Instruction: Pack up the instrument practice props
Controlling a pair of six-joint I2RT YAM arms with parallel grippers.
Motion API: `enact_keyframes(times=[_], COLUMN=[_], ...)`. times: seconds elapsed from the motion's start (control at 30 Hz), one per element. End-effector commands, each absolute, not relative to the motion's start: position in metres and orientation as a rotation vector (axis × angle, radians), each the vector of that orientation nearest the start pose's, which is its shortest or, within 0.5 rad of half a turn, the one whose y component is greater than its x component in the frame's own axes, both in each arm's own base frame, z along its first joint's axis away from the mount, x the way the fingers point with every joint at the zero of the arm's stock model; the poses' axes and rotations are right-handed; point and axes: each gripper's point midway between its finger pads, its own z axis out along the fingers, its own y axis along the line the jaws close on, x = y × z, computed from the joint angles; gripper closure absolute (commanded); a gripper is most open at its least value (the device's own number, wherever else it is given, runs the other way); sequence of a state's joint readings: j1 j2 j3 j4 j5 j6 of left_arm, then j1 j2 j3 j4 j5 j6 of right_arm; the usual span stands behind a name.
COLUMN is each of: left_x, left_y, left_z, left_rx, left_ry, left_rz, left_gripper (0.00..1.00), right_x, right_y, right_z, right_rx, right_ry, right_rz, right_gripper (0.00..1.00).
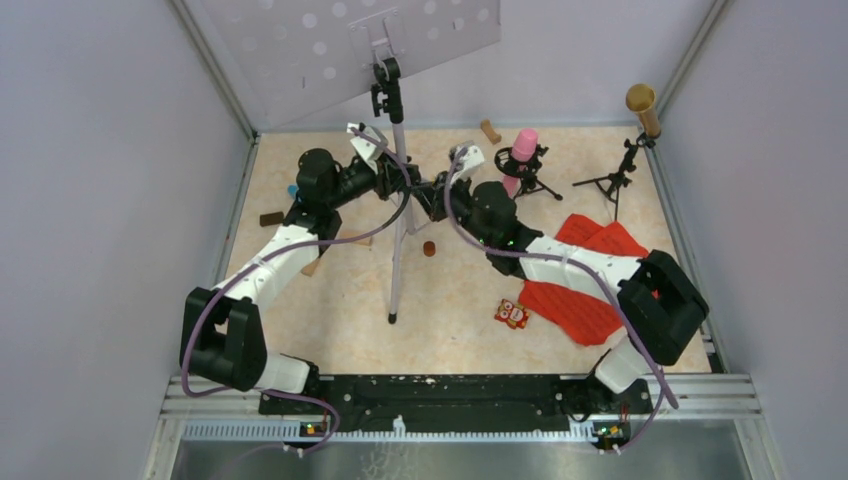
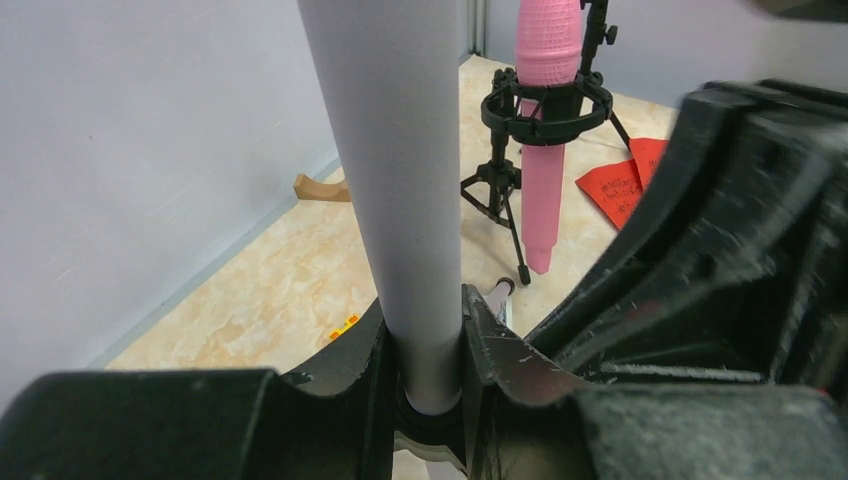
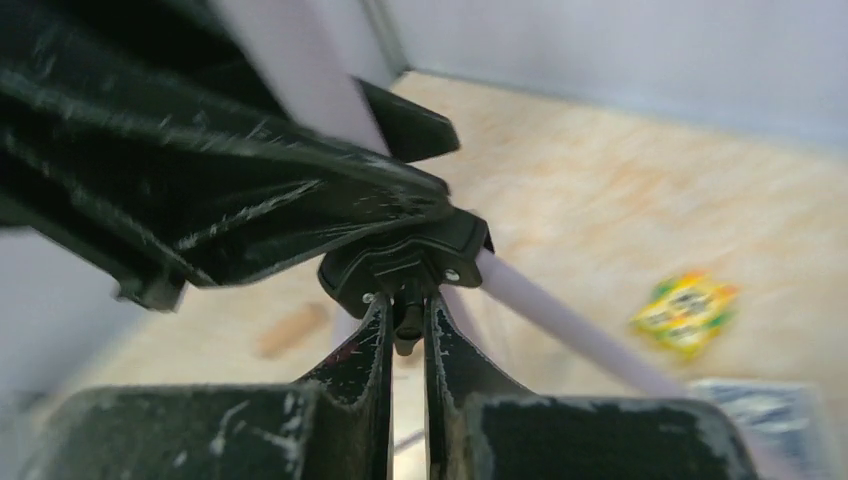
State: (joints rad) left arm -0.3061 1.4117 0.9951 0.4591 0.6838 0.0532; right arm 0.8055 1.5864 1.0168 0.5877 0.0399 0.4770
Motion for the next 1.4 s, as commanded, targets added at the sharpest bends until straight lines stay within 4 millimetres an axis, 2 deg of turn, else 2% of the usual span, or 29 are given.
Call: enact_keyframes(times=[0.0, 0.07, 0.17, 0.23, 0.3, 0.43, 0.5, 0.57, 0.6, 0.63, 0.67, 0.73, 0.83, 0.9, 1.0, 1.07, 1.17, 1.23, 1.3, 1.37], left_x=[0.375, 0.375, 0.374, 0.374, 0.374, 0.374, 0.374, 0.375, 0.374, 0.374, 0.375, 0.374, 0.375, 0.375, 0.375, 0.374, 0.373, 0.373, 0.373, 0.373], left_y=[-0.253, -0.253, -0.253, -0.253, -0.252, -0.252, -0.253, -0.253, -0.253, -0.253, -0.253, -0.252, -0.251, -0.252, -0.253, -0.254, -0.254, -0.255, -0.255, -0.256], left_z=[0.286, 0.286, 0.286, 0.286, 0.287, 0.286, 0.286, 0.286, 0.286, 0.286, 0.286, 0.287, 0.286, 0.285, 0.283, 0.282, 0.283, 0.281, 0.280, 0.279], left_rx=[0.949, 0.950, 0.950, 0.950, 0.949, 0.947, 0.948, 0.948, 0.948, 0.949, 0.947, 0.945, 0.943, 0.945, 0.949, 0.954, 0.961, 0.962, 0.964, 0.967], left_ry=[1.314, 1.315, 1.315, 1.312, 1.313, 1.314, 1.311, 1.313, 1.314, 1.314, 1.314, 1.313, 1.315, 1.316, 1.320, 1.321, 1.317, 1.320, 1.321, 1.323], left_rz=[-0.734, -0.737, -0.738, -0.736, -0.733, -0.729, -0.731, -0.734, -0.736, -0.735, -0.732, -0.725, -0.721, -0.724, -0.736, -0.740, -0.743, -0.746, -0.751, -0.755], left_gripper=[1.00, 1.00, 1.00, 1.00, 1.00, 1.00, 1.00, 1.00, 1.00, 1.00, 1.00, 1.00, 1.00, 1.00, 0.98, 0.98, 0.98, 0.98, 0.99, 1.00], right_x=[0.279, 0.269, 0.263, 0.268, 0.273, 0.273, 0.273, 0.273, 0.273, 0.273, 0.273, 0.272, 0.271, 0.266, 0.254, 0.253, 0.270, 0.282, 0.290, 0.291], right_y=[0.434, 0.443, 0.446, 0.441, 0.439, 0.443, 0.444, 0.443, 0.442, 0.439, 0.436, 0.424, 0.401, 0.389, 0.378, 0.365, 0.337, 0.324, 0.319, 0.325], right_z=[0.292, 0.266, 0.221, 0.195, 0.179, 0.191, 0.201, 0.217, 0.228, 0.243, 0.262, 0.293, 0.321, 0.327, 0.317, 0.310, 0.306, 0.305, 0.307, 0.317], right_rx=[-1.040, -1.295, -1.651, -1.776, -1.814, -1.722, -1.676, -1.611, -1.552, -1.474, -1.382, -1.239, -1.067, -0.977, -0.858, -0.740, -0.432, -0.228, -0.036, 0.074], right_ry=[1.168, 1.074, 0.844, 0.730, 0.663, 0.664, 0.677, 0.677, 0.676, 0.681, 0.688, 0.724, 0.858, 0.962, 1.153, 1.253, 1.404, 1.486, 1.536, 1.531], right_rz=[0.527, 0.272, -0.184, -0.435, -0.576, -0.579, -0.562, -0.557, -0.550, -0.542, -0.528, -0.507, -0.396, -0.224, 0.207, 0.442, 0.709, 0.868, 1.033, 1.216], right_gripper=[1.00, 1.00, 1.00, 1.00, 1.00, 1.00, 0.94, 0.77, 0.62, 0.51, 0.46, 0.41, 0.39, 0.38, 0.38, 0.38, 0.39, 0.42, 0.44, 0.46])
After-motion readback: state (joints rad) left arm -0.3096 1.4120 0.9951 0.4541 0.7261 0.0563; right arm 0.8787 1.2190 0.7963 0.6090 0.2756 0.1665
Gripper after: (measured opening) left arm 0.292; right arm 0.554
